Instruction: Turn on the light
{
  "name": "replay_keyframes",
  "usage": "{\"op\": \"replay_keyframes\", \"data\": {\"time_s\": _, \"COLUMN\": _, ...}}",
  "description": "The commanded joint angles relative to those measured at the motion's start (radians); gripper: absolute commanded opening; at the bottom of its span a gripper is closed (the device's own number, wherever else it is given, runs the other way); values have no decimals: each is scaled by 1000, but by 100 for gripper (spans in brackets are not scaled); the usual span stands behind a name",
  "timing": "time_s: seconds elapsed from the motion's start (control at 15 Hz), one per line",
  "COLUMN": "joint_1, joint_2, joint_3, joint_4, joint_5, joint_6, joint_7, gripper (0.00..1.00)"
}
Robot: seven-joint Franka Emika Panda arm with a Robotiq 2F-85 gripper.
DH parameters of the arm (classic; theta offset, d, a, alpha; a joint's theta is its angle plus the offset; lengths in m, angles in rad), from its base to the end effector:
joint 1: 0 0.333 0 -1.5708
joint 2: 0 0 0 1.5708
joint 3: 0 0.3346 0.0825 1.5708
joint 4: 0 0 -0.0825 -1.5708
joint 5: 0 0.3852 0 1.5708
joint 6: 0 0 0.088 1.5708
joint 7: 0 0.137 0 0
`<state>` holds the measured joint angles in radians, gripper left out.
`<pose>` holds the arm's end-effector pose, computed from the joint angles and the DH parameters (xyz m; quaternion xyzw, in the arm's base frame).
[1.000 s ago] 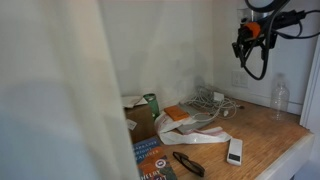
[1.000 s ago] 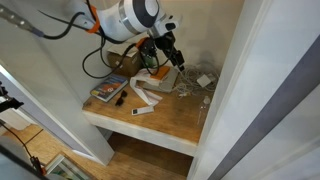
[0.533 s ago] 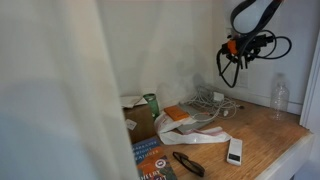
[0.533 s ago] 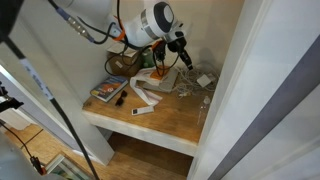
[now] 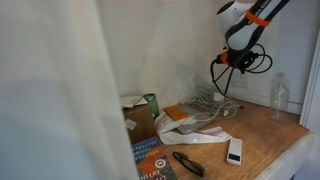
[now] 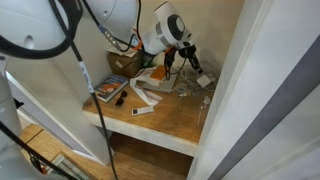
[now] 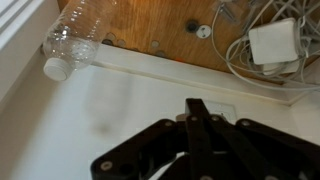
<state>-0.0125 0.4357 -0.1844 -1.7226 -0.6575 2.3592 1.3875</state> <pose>0.6850 -0.1444 0.3520 0.8061 -0.5100 0.2367 0.1846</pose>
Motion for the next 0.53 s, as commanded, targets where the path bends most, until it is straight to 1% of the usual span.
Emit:
{"op": "replay_keyframes", "data": {"time_s": 0.0, "joint_1": 24, "joint_2": 92, "joint_3": -48, "joint_4": 91, "joint_5": -18, "joint_6": 16, "joint_7": 67, "gripper": 0}}
{"op": "replay_keyframes", "data": {"time_s": 0.07, "joint_1": 18, "joint_2": 43, "joint_3": -36, "joint_4": 36, "joint_5": 10, "joint_6": 4, "joint_7": 18, "gripper": 1}}
{"op": "replay_keyframes", "data": {"time_s": 0.27, "joint_1": 19, "joint_2": 79, "joint_3": -46, "joint_4": 69, "joint_5": 11, "joint_6": 6, "joint_7": 26, "gripper": 1}}
{"op": "replay_keyframes", "data": {"time_s": 0.47, "joint_1": 20, "joint_2": 82, "joint_3": -46, "joint_4": 77, "joint_5": 11, "joint_6": 6, "joint_7": 27, "gripper": 1}}
